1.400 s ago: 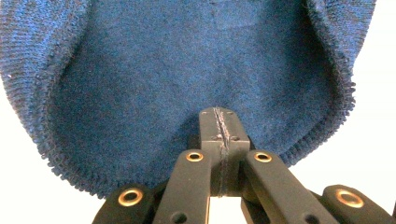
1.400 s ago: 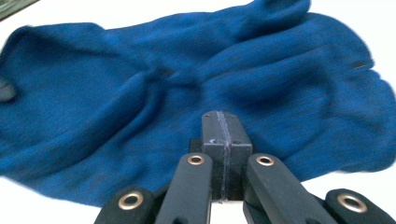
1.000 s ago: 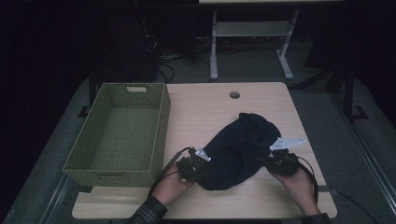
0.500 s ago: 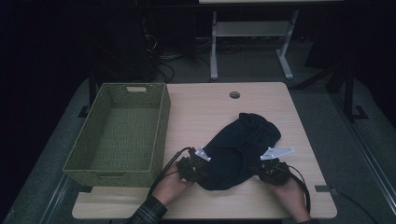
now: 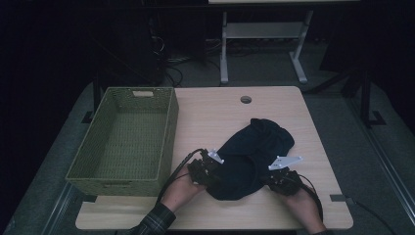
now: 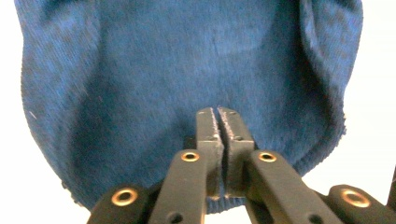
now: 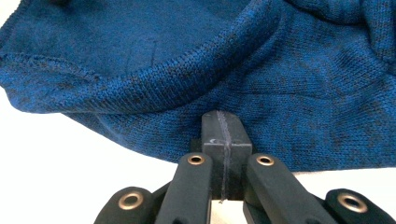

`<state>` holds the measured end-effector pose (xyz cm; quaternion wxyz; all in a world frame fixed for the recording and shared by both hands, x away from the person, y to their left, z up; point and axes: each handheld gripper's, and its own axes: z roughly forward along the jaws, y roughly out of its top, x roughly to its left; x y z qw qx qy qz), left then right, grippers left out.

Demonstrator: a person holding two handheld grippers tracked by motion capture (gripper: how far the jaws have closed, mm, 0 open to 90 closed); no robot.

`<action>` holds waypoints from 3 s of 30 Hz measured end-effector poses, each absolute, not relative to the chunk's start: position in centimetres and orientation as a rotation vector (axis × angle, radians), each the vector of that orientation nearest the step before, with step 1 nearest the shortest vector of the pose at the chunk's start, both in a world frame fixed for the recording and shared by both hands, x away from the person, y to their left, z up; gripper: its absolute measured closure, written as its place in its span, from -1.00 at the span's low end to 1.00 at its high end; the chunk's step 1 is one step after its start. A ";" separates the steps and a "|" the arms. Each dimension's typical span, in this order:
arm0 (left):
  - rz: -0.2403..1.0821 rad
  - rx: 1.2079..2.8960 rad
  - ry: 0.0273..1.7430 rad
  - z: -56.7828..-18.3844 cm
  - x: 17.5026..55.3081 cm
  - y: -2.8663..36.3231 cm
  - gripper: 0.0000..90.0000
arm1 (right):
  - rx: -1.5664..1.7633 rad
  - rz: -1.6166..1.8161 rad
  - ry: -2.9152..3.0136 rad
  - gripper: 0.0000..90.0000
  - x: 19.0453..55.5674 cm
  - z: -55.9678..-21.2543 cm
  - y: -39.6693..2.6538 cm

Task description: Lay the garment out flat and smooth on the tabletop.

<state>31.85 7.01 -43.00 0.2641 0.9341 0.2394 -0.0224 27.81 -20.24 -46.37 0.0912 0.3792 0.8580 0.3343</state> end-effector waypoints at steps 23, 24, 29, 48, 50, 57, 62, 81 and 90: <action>0.093 2.505 0.705 -41.3 41.7 2.1 0.99 | 1.153 0.975 2.551 1.00 27.9 -46.3 -20.2; 0.090 2.510 0.723 -42.0 42.3 2.0 0.99 | 1.156 0.984 2.549 1.00 27.9 -46.3 -20.2; 0.080 2.573 0.752 -43.7 43.2 2.0 0.99 | 1.151 0.983 2.549 1.00 27.9 -46.3 -20.2; -0.004 2.535 0.800 -44.6 40.6 3.8 1.00 | 1.133 0.913 2.553 1.00 28.0 -46.0 -20.9; 0.005 2.544 0.792 -44.6 39.9 3.8 1.00 | 1.138 0.910 2.547 1.00 28.1 -46.0 -21.2; 0.031 2.566 0.755 -44.5 37.4 4.2 1.00 | 1.111 0.905 2.549 0.99 28.2 -46.1 -21.6; 0.013 2.557 0.734 -44.6 35.9 5.0 1.00 | 1.105 0.910 2.548 0.99 28.2 -46.1 -21.6; -0.048 2.554 0.674 -44.6 31.4 6.8 1.00 | 1.092 0.932 2.575 0.99 27.2 -46.1 -21.6; -0.046 2.558 0.670 -44.6 31.3 6.8 1.00 | 1.091 0.944 2.584 0.81 27.3 -45.9 -21.6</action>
